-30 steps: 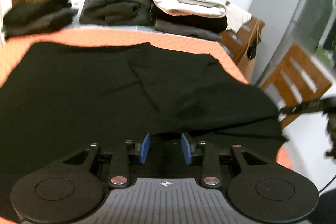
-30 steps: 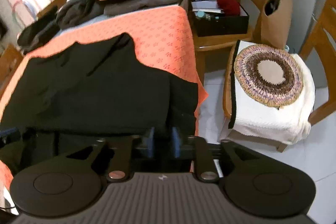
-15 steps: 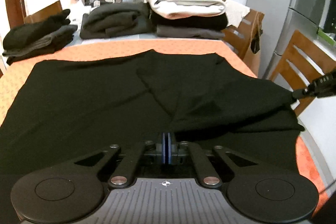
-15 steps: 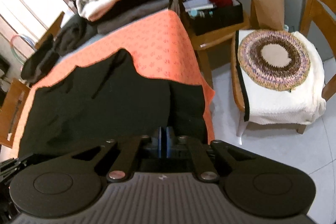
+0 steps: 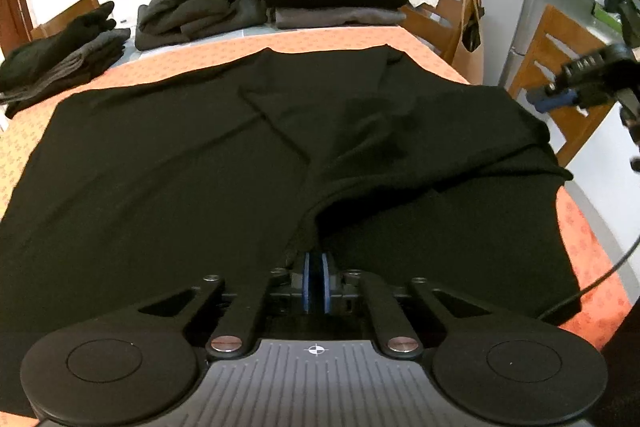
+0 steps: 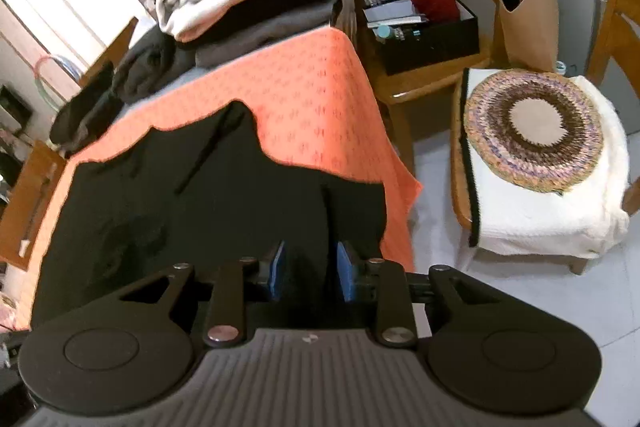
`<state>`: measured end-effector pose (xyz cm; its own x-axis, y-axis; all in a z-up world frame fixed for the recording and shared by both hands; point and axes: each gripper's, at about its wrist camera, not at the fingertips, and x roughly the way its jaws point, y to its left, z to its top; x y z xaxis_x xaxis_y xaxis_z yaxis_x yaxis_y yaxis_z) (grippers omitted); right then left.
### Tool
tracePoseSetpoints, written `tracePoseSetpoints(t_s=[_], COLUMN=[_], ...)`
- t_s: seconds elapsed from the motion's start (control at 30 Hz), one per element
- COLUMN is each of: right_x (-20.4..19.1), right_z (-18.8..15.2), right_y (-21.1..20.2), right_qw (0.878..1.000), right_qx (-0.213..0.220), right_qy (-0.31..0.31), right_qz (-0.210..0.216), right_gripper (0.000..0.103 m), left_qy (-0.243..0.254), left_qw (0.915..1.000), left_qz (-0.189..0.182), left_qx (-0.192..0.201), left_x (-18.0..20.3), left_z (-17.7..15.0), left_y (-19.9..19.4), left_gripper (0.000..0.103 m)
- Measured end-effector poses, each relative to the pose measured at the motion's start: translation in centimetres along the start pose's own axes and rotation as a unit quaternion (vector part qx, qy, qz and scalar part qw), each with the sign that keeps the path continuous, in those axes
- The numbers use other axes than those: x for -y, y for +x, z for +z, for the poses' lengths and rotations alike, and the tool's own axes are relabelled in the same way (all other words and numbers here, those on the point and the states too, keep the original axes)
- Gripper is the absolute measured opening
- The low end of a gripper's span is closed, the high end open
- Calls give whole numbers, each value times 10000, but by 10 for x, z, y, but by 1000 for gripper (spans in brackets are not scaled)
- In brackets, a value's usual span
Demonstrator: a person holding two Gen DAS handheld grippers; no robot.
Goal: Fold clothes
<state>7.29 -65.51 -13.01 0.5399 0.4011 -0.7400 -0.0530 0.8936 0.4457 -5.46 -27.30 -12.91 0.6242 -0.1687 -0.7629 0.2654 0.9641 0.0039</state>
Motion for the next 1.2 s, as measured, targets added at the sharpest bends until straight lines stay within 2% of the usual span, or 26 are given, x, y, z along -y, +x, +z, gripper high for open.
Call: tracePoseSetpoints(t_s=[0.1,0.17,0.3,0.33,0.37,0.4,0.43,0.6,0.73,0.93,1.03,1.07,1.13,1.17,1.2], right_x=[8,12,18,19,19,20,21,17,18,26,30,30,26,18,11], right_z=[11,15,15,14,13,12,11,15,22,30,28,27,25,22,20], right_y=[14,25,41,41,39,37,35,11,4,12,26,30,29,25,20], right_qw=[9998,9994,9986,9982,9980,9976,9972,9960,9962,9970,9979,9981,9982,9985,9985], right_qx=[-6,-34,0,43,110,178,245,529,617,641,490,448,436,436,435], right_qy=[123,235,457,515,555,596,636,615,567,415,315,274,133,-31,-195], right_qz=[144,247,273,287,295,303,311,367,217,-115,-269,-319,-379,-321,-262], right_gripper=[33,33,32,26,8,2,2,2,2,2,3,6,8,17,22], left_qy=[74,226,397,436,477,514,518,494,838,1039,1122,1098,1006,942,877], left_qw=[9999,9995,9986,9983,9982,9980,9979,9978,9954,9940,9933,9936,9948,9955,9961], left_qz=[49,165,300,330,331,332,342,284,256,325,283,260,168,104,38], left_qx=[80,135,182,182,165,153,181,345,392,111,-54,-63,-40,-13,18], left_x=[6,10,15,16,17,17,18,21,35,47,51,50,45,42,39], left_z=[1,2,7,8,10,11,12,15,15,11,7,6,5,6,6], left_y=[0,2,11,13,14,15,13,-3,-8,9,19,18,13,10,6], left_gripper=[12,26,29,28,23,14,7,6,6,6,7,8,9,9,9])
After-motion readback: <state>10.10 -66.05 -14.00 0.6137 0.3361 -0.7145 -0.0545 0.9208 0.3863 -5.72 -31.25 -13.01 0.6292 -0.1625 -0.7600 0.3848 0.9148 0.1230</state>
